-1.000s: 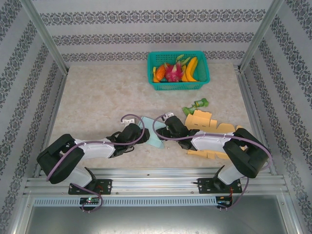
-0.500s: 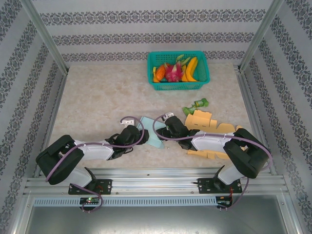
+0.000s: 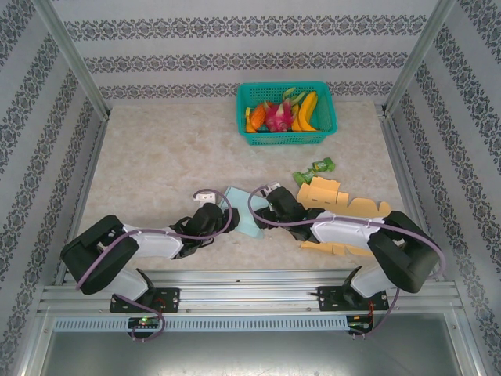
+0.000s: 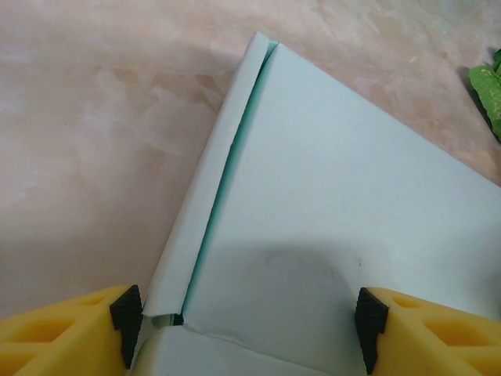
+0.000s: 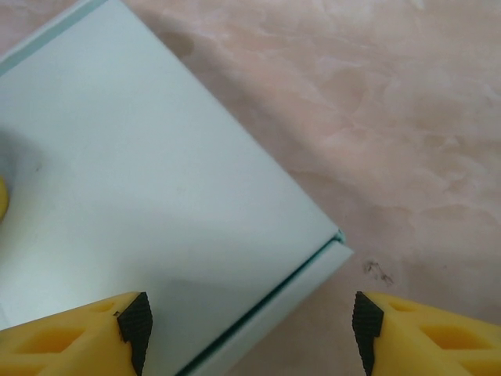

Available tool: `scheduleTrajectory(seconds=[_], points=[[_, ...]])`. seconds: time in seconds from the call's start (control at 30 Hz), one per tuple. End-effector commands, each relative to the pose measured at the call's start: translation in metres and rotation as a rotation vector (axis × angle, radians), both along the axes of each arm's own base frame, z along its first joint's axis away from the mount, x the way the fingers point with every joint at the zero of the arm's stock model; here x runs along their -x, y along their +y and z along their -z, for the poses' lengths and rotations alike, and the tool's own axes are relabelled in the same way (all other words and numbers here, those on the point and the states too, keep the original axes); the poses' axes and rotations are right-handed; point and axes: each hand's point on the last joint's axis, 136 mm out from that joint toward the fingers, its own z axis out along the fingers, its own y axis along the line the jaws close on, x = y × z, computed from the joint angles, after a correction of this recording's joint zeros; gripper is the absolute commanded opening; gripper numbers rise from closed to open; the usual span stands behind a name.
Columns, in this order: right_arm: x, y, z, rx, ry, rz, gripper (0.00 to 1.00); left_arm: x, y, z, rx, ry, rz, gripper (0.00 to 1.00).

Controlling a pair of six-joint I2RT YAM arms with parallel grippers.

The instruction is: Fold the paper box

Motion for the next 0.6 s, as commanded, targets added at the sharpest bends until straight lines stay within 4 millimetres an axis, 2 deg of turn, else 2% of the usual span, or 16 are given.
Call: scheduleTrajectory(seconds=[0.0,0.27,0.43,0.57], points=[[0.009,-0.003,-0.006,0.014,0.01,-0.028,0.71,0.047,0.052,0.073,-0.278,0.217,0.001,0.73],[0.016,-0.01,-0.04,-0.034,-0.03,0.013,0.71,0.046,0.05,0.065,-0.265,0.209,0.003,0.73],[0.038,-0.018,-0.057,-0.115,-0.049,0.09,0.69,0.046,0.052,0.061,-0.265,0.201,-0.003,0.73],[0.055,-0.016,-0.055,-0.204,-0.054,0.115,0.67,0.045,0.05,0.06,-0.261,0.202,0.0,0.73]])
